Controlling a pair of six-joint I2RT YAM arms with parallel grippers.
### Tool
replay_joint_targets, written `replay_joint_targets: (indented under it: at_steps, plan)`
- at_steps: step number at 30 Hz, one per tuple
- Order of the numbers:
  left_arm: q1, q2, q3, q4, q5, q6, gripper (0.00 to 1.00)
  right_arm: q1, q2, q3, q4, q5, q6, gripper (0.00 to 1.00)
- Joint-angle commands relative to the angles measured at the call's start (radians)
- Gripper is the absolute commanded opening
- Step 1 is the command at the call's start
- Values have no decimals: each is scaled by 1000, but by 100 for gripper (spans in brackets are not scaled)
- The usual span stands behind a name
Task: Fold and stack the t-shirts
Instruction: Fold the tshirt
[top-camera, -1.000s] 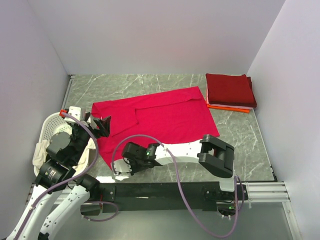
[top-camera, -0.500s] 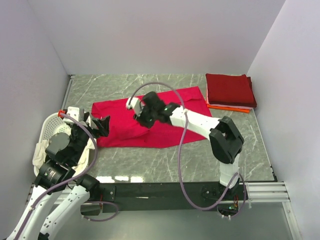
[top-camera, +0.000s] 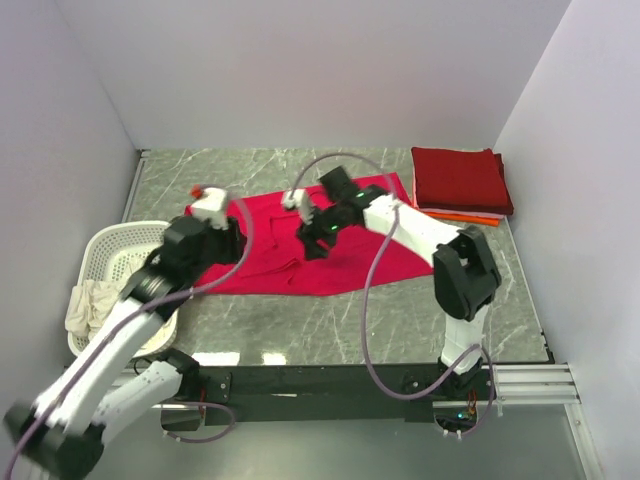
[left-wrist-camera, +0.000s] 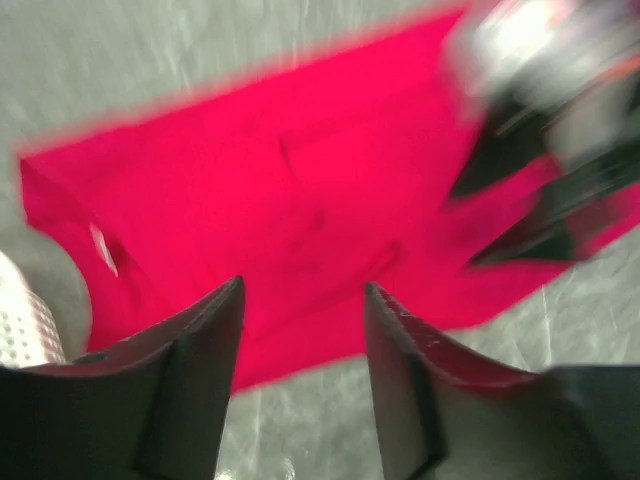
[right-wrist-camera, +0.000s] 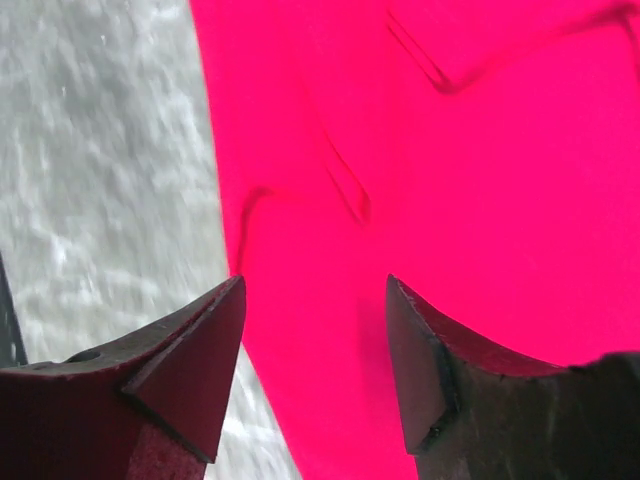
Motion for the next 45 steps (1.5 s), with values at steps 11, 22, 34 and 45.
replay_joint_targets:
  at_steps: [11,22,34,45]
  plan:
    - [32,495,-29,-80,-77,-611,66,-300,-366,-201,5,-167,-96,67]
    - [240,628,-63,55,41,-623,48,-337,-369,-198,-4,-206,-88,67]
    - [245,727,-71,84,76,-602,38,-340,-354,-201,-3,-213,-80,68]
    - [245,747,-64,84,82,-587,31,-343,-359,-203,0,-216,-77,68]
